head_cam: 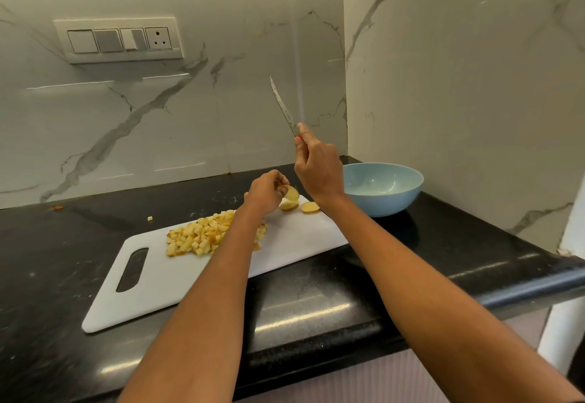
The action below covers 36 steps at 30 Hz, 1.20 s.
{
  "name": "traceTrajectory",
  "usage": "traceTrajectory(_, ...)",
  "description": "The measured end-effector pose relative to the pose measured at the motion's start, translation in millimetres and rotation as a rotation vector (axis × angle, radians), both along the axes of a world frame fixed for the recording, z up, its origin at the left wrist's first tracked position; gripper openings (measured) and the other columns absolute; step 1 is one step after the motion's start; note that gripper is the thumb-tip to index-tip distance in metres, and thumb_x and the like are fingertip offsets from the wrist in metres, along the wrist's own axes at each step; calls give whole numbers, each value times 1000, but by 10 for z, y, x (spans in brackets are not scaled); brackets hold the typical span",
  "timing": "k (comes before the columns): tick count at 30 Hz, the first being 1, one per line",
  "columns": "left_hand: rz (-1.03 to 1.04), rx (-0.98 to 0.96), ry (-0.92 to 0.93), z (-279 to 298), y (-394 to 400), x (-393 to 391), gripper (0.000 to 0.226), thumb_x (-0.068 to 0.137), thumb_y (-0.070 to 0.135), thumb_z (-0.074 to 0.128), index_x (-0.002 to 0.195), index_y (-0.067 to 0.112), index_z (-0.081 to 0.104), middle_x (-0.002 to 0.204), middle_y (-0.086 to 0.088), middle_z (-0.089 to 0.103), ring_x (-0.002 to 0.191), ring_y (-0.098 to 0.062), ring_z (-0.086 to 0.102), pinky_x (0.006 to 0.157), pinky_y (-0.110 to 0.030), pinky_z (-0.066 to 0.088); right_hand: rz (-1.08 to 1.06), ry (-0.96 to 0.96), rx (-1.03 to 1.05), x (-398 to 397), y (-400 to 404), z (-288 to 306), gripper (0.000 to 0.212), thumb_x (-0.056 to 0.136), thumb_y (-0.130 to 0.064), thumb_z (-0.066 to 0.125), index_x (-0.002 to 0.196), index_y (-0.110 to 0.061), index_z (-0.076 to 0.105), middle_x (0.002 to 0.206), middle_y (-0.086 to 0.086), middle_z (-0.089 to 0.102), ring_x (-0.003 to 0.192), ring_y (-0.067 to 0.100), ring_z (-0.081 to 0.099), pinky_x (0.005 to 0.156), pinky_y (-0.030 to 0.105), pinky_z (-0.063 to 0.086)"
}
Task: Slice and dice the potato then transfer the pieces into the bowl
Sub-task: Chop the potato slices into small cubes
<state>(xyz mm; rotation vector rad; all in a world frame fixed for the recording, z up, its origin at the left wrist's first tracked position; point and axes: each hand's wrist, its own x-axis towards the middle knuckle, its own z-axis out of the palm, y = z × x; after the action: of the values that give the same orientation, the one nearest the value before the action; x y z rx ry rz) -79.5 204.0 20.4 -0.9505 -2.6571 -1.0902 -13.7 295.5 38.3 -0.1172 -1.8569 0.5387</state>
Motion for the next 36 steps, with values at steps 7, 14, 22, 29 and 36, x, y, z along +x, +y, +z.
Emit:
traceTrajectory(7, -37, 53, -124, 102, -130, 114, 9, 93, 11, 54, 101, 12, 58, 113, -11, 61, 106, -25, 56, 94, -35, 46, 24, 14, -43, 34, 16, 2, 39, 100, -20, 45, 135, -3, 48, 90, 12, 72, 66, 19, 64, 62, 33, 57)
traceTrajectory(14, -191, -229, -312, 208, -442, 536, 22, 91, 14, 57, 112, 10, 65, 111, -3, 60, 104, -16, 53, 90, -27, 40, 97, 7, -93, 266, -44, 5, 39, 99, -20, 46, 134, -3, 49, 94, 11, 71, 67, 17, 63, 61, 27, 56)
traceTrajectory(22, 27, -285, 88, -11, -551, 699, 39, 82, 52, 61, 115, 30, 63, 110, 11, 66, 108, -11, 55, 96, -37, 32, 77, -509, 11, 702, -305, -159, 25, 100, -20, 39, 110, -9, 59, 91, 9, 64, 74, 17, 55, 65, 28, 46)
traceTrajectory(29, 18, -180, 121, -171, -604, 963, 40, 86, 46, 59, 123, 30, 58, 121, 11, 62, 120, -12, 50, 100, -41, 26, -94, -781, -56, 1148, -361, -323, 28, 98, -21, 39, 109, -10, 62, 103, 9, 63, 88, 22, 60, 65, 28, 41)
traceTrajectory(36, 52, -161, 118, -215, -626, 1025, 34, 87, 47, 58, 118, 33, 61, 123, 13, 61, 122, -13, 47, 103, -42, 21, -179, -887, 1, 1489, -600, -286, 23, 96, -19, 42, 111, -10, 57, 109, 10, 59, 96, 24, 59, 69, 28, 40)
